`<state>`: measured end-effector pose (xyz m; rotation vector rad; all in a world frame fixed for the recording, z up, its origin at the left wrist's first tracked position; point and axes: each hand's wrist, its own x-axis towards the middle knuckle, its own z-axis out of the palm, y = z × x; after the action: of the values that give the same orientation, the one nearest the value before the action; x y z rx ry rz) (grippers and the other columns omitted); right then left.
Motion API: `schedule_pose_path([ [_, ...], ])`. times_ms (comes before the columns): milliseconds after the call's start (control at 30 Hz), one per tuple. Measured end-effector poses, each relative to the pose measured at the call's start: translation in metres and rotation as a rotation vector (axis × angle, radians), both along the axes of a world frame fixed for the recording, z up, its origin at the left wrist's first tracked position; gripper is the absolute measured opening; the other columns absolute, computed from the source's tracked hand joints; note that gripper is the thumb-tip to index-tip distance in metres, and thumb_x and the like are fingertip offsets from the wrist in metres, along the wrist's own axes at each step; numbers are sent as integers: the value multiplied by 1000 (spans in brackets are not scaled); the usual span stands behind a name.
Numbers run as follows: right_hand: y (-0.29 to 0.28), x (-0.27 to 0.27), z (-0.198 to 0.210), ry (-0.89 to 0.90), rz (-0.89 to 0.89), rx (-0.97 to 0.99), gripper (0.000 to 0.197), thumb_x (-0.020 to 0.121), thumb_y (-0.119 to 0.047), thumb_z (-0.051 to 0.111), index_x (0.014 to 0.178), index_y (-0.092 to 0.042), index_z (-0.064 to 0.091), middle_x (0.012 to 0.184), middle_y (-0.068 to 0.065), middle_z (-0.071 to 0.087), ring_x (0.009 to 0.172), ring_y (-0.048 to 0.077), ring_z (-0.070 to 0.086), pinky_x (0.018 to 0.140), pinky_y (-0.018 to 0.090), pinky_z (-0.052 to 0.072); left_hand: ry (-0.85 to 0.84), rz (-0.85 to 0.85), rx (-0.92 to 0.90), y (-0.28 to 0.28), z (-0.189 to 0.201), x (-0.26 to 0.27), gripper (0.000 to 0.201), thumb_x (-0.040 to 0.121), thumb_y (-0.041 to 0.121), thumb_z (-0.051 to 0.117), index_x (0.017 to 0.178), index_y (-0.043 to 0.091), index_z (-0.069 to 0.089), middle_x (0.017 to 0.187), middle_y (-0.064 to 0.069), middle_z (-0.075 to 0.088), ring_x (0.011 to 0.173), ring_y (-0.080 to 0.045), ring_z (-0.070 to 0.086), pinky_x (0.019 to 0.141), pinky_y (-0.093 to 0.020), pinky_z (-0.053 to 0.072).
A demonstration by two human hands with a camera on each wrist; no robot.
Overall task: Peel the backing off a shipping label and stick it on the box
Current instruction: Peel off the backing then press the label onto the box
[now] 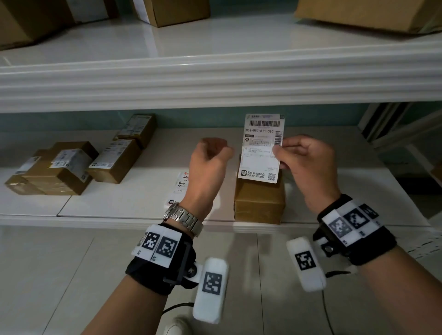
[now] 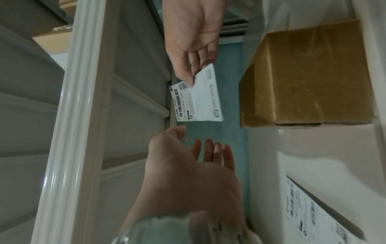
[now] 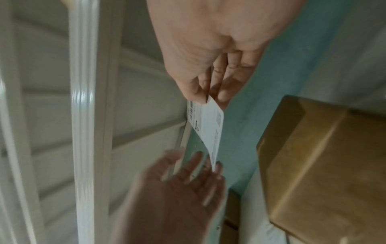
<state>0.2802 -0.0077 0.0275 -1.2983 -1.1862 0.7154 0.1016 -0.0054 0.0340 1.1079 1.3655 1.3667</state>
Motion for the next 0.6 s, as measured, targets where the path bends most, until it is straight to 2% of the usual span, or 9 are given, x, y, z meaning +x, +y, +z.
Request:
schedule_pose_path([
  [67, -1, 0, 2, 141, 29, -86, 8, 85, -6, 76, 84, -11, 70, 90, 5, 79, 77, 12, 77, 60, 18, 56, 70, -55, -40, 0, -3, 3, 24, 92, 16, 67, 116, 16, 66, 113, -8, 72, 105, -20, 67, 86, -34, 54],
  [167, 0, -1, 0, 216, 68, -170, 6, 85, -4, 75, 89, -5, 71, 91, 6, 80, 78, 13, 78, 63, 20, 58, 59, -101, -77, 0, -7, 4, 23, 87, 12, 72, 110, 15, 67, 109, -16, 76, 99, -21, 73, 85, -32, 60],
  [267, 2, -1, -2, 256, 99, -250, 8, 85, -3, 75, 93, -2, 72, 91, 6, 79, 71, 7, 76, 61, 16, 56, 24, -114, -96, 3, -10, 3, 15, 86, 4, 72, 99, 9, 68, 107, -24, 75, 101, -38, 73, 91, -48, 61],
  [300, 2, -1, -3, 260, 107, -266, 8, 85, -3, 75, 92, -3, 72, 91, 5, 79, 69, 5, 75, 60, 16, 55, 12, -120, -101, 4, -11, 3, 12, 86, 2, 72, 95, 9, 68, 107, -27, 75, 100, -41, 73, 90, -48, 60],
  [367, 3, 1, -5, 261, 115, -281, 6, 85, -3, 75, 90, -6, 72, 90, 4, 79, 69, 5, 75, 61, 16, 56, -18, -139, -114, 7, -14, 2, 8, 86, 0, 72, 87, 8, 69, 107, -29, 74, 92, -36, 73, 84, -39, 61],
  [467, 5, 3, -6, 271, 115, -294, 6, 84, -2, 76, 87, -7, 73, 86, 2, 79, 70, 7, 75, 61, 17, 56, -86, -163, -157, 11, -17, 2, 8, 86, -1, 72, 86, 7, 71, 98, -26, 73, 78, -24, 64, 67, -22, 57],
  [533, 7, 5, -8, 276, 100, -293, 6, 84, -2, 76, 86, -7, 73, 86, 4, 79, 71, 8, 75, 62, 18, 56, -111, -165, -183, 13, -19, 1, 7, 86, 0, 74, 89, 5, 72, 92, -20, 70, 68, -17, 61, 61, -18, 56],
  [600, 8, 5, -9, 260, 91, -285, 8, 84, -2, 76, 86, -9, 74, 89, 5, 79, 75, 10, 77, 64, 18, 57, -116, -155, -197, 15, -23, 1, 6, 85, 0, 75, 89, 4, 73, 91, -19, 70, 64, -16, 60, 61, -19, 57],
])
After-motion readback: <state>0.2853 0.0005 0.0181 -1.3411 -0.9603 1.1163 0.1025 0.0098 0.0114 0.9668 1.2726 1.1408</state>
